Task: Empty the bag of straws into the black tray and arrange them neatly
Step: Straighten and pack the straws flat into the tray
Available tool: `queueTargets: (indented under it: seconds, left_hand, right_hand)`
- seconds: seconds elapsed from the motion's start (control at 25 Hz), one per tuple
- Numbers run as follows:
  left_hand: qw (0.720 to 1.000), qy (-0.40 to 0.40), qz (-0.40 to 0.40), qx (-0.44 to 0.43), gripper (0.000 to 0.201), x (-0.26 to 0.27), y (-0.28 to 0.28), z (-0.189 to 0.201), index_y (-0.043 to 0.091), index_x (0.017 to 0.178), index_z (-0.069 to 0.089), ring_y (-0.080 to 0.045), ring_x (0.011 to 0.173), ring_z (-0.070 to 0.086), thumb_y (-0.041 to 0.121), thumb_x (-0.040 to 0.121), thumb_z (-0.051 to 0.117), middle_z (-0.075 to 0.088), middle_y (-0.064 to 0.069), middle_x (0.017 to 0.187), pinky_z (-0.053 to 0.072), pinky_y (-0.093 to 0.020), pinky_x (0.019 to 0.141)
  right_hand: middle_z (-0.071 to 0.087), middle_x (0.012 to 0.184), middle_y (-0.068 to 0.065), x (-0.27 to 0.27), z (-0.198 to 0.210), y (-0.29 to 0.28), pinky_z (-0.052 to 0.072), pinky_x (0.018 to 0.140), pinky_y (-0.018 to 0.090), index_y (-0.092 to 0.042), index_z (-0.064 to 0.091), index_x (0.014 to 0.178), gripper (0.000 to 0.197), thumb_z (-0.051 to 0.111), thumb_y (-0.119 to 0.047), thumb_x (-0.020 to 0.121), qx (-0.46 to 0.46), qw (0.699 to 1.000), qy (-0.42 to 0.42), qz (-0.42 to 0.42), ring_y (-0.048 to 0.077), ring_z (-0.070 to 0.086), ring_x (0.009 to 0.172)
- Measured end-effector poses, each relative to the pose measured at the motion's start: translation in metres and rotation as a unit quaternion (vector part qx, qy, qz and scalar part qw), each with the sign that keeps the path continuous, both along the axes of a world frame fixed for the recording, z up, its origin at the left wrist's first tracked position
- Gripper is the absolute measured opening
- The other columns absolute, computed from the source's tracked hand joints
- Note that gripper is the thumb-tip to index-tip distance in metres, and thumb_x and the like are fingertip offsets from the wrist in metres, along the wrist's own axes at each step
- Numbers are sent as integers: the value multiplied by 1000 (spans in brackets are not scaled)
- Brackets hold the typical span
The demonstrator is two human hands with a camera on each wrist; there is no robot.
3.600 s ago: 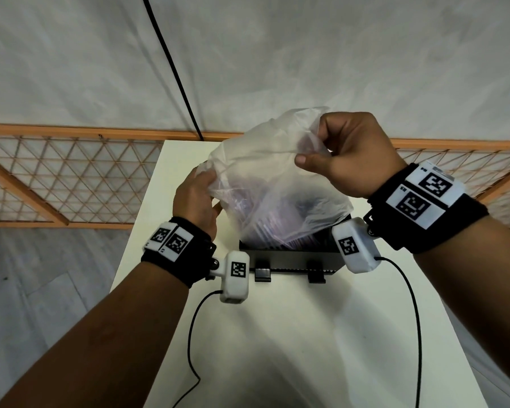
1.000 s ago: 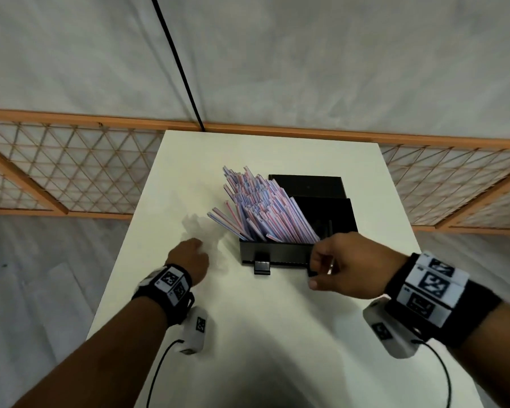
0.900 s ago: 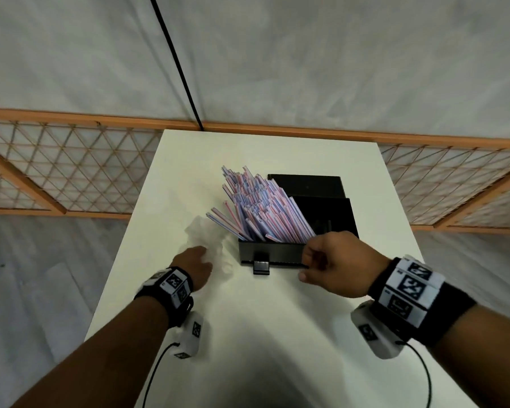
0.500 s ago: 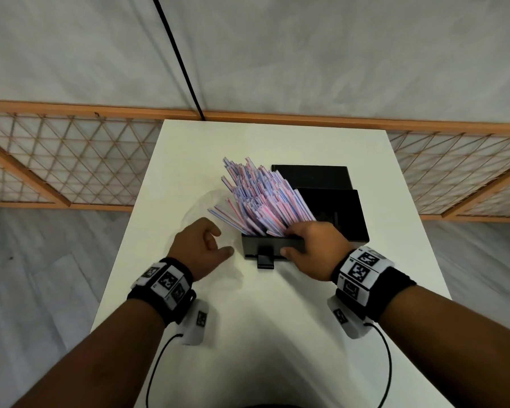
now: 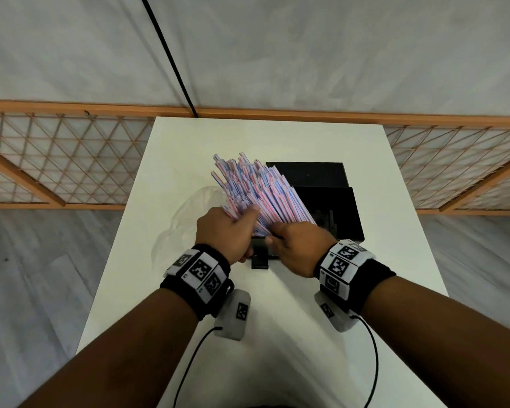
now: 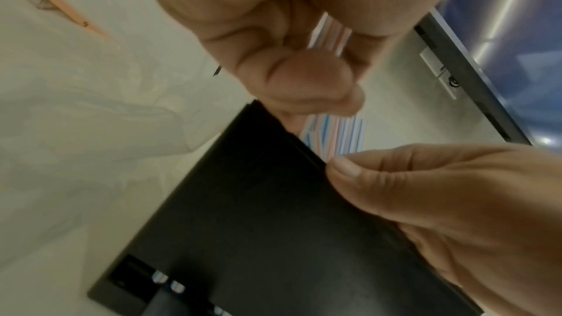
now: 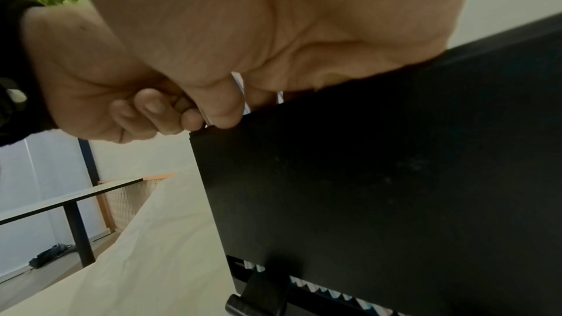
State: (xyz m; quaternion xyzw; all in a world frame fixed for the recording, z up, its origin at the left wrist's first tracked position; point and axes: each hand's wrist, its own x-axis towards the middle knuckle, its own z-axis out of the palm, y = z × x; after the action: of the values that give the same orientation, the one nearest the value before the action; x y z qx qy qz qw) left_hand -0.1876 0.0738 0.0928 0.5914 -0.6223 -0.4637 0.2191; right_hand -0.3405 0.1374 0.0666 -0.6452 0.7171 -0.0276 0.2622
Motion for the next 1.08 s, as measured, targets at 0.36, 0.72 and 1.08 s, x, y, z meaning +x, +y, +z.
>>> queueTargets:
  seconds: [0.36,0.72,1.08]
  left_hand:
    - [998,21,-16,54,44,-3,5,6,13,75,72,-26,43,67,54,88,65,68,-8,51,54,-29,43]
    - [973,158,96,138,53,-9,2,2,3,68,71,-27,39,60,50,91,65,67,-16,53,52,-31,45]
    - [995,53,57,64,40,7,-3,-2,19,83,71,-28,47,71,59,79,73,71,-1,60,61,-39,50]
  right_hand:
    - [67,100,9,0,4,-2,51,77,35,-21,59,102,39,38,-54,96,29,999,41,22,31,63,95]
    - [57,79,1,-4,6,-5,44,69,33,-18,52,83,23,50,-37,95,-168,981,-92,34,26,56,77]
    - [59,76,0,-25,1,11,50,66,32,-21,51,82,42,50,-62,88,-60,994,38,-78,24,58,75]
